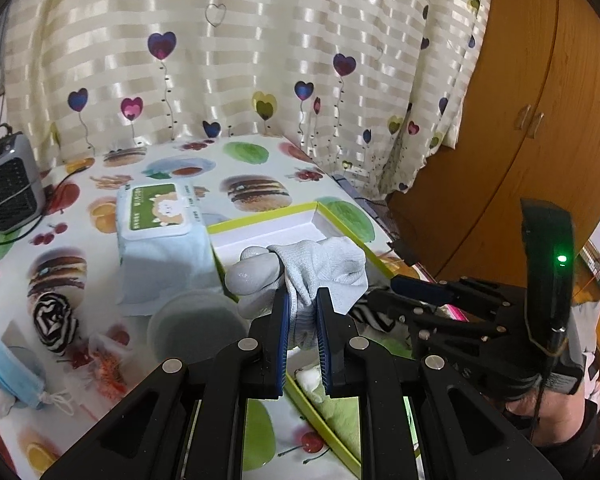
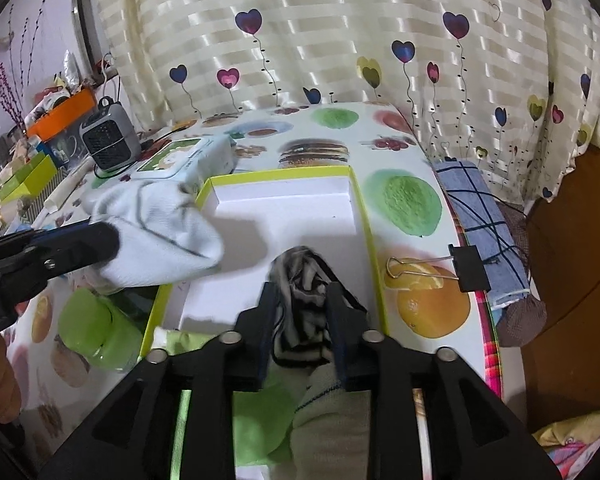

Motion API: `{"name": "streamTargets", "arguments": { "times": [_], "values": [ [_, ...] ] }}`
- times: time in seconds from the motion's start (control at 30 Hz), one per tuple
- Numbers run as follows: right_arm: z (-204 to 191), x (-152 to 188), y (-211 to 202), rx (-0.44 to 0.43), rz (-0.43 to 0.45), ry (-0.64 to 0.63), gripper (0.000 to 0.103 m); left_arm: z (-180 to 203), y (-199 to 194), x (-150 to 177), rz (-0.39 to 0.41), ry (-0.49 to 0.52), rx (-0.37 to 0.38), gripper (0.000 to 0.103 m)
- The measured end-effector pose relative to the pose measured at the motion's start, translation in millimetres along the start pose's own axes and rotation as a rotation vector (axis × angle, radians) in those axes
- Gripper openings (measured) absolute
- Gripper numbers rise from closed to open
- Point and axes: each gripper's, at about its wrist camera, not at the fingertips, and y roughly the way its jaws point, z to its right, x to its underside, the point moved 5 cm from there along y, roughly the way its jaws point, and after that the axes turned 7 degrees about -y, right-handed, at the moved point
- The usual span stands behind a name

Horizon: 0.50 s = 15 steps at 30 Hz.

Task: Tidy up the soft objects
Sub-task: 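Lower both items into the box and open both tools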

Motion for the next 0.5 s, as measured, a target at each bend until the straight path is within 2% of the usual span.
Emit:
{"name": "streamTargets", "arguments": {
  "times": [0.03,0.3,0.5],
  "values": [
    [-0.1,-0.2,-2.4,-0.001,0.007,0.000,0.043,0.9,2.4,0.2,-0.005,0.001,0.001,0.012],
    [8.4,-3.3,-21.5,0.016,0.060,0.049,0.043,6.7,21.8,2.2,-0.046,0.004,0.011,0.013],
    [8.8,0.5,-23.9,0.018,0.059,0.059,0.043,3.9,24.7,6.3,-0.072,-0.018,0.028,0.020]
  ]
}}
